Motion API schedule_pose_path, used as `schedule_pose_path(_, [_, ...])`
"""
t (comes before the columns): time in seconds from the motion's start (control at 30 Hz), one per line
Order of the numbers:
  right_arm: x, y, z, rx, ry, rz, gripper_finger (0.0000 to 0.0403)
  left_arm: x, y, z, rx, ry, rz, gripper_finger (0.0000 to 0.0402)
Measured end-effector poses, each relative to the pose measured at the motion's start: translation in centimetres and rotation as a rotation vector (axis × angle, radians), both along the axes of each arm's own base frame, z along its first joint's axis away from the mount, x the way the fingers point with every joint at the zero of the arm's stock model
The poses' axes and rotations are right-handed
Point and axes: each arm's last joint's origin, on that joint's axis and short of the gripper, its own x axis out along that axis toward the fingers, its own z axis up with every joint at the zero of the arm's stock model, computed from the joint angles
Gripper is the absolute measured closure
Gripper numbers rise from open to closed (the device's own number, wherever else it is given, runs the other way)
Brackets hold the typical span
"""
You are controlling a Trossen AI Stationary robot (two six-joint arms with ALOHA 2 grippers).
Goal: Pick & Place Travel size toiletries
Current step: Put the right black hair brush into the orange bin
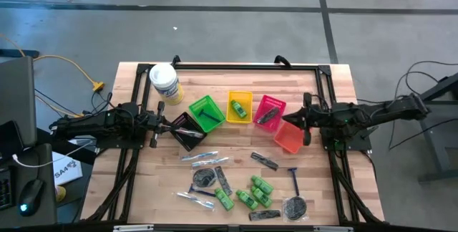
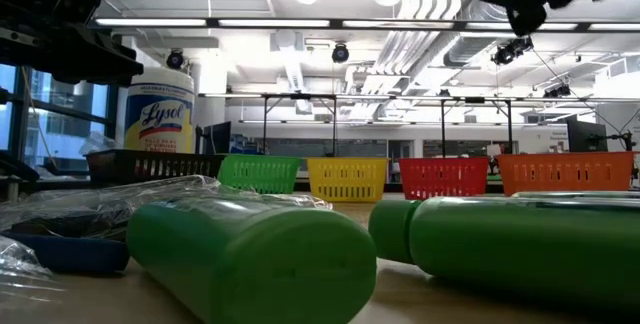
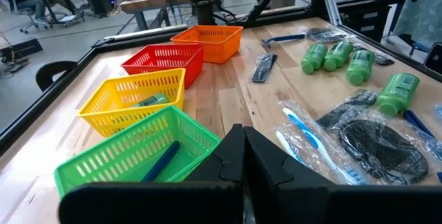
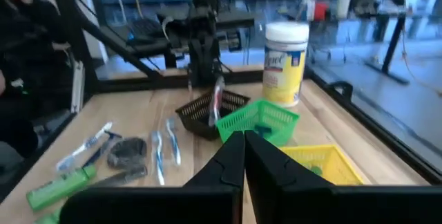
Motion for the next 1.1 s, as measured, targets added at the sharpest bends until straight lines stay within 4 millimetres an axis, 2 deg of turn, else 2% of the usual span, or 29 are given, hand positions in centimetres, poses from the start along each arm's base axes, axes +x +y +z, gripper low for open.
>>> schedule_pose_path(0.07, [-0.5,-0.1,-1.5,-0.017,-0.018,0.004,0.0399,0.0,0.0,0.0,0.000,0.000,0.001,0.0402])
schedule_pose_path(0.17, [-1.4,-0.3,-2.7,-0.028,-0.059,0.005,0.0400,0.0,0.0,0.0,-0.001,0.000,0.001,0.0402])
schedule_pose_path(0.43, [-2.9,-0.6,-3.8,-0.015,-0.139,-0.005,0.0400,0.0,0.0,0.0,-0.009,0.001,0.002,0.0402])
schedule_pose_path(0.6, [-3.3,-0.7,-5.4,-0.026,-0.149,-0.025,0.0400,0.0,0.0,-0.1,-0.010,0.016,0.003,0.0402])
schedule_pose_path(1.1, [-3.5,-0.7,-8.2,-0.055,-0.133,-0.026,0.0399,0.0,0.1,-0.2,-0.007,0.022,0.041,0.0402])
